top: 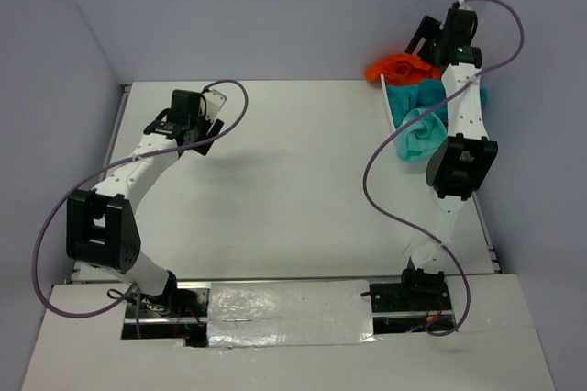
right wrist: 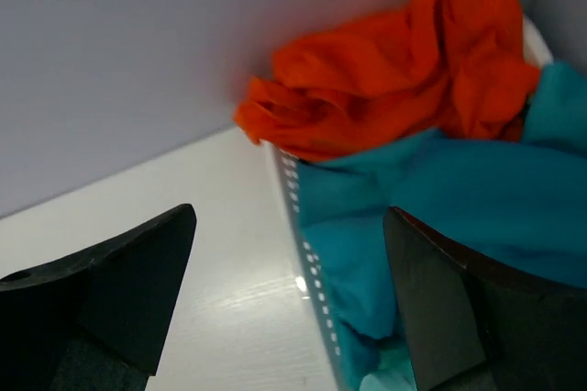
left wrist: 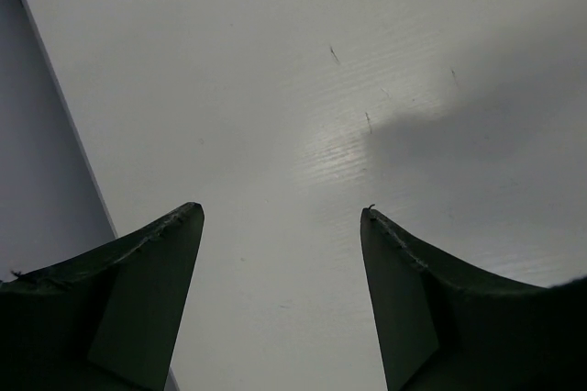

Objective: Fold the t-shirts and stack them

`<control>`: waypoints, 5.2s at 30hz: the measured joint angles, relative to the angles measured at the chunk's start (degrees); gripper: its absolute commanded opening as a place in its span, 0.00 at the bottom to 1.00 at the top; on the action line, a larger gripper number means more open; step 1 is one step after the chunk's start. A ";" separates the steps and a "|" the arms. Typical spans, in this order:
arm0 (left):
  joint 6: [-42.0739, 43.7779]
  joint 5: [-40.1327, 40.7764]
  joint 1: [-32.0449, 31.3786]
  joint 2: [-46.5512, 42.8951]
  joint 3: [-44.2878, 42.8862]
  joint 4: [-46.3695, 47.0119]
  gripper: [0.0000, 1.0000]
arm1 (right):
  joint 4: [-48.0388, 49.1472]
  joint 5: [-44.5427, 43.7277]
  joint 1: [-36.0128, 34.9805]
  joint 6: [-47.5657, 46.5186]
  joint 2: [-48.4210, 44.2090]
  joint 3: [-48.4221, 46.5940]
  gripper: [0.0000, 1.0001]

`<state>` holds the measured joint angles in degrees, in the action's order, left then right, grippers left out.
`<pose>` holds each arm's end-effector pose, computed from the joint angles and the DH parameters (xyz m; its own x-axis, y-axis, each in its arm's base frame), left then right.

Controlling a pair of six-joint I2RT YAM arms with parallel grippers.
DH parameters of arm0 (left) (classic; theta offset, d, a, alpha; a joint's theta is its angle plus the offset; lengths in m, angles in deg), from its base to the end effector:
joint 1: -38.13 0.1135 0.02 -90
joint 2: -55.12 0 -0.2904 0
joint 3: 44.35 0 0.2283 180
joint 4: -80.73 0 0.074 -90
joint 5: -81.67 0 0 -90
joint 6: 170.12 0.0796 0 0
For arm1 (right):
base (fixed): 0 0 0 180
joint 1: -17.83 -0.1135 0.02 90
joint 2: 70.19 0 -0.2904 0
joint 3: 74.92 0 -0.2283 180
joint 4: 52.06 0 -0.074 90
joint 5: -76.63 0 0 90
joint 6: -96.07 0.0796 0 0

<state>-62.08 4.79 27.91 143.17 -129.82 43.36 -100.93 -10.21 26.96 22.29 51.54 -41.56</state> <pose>0.3519 -0.0451 0.2962 -0.6004 0.4147 -0.6838 0.1972 0.9054 0.3760 0.5141 -0.0782 0.3943 -0.3546 0.3395 -0.8712 0.2164 0.9363 0.2768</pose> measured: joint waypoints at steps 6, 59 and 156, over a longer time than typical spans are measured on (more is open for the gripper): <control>-0.15 -0.13 0.00 3.58 0.17 -0.72 0.80 | -7.21 -2.38 1.42 2.43 6.93 3.96 0.91; -11.39 -8.20 9.31 3.08 -16.98 -5.99 0.83 | 24.68 17.16 -39.80 -16.61 -47.93 16.00 0.00; 3.98 0.22 1.44 2.12 -53.44 -26.10 0.09 | -0.17 1.95 -19.91 -14.78 -57.07 27.67 0.00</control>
<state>-58.10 5.01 29.36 145.30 -183.26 17.26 -101.10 -8.26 7.05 7.52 -5.53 -13.88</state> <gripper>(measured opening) 0.114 0.010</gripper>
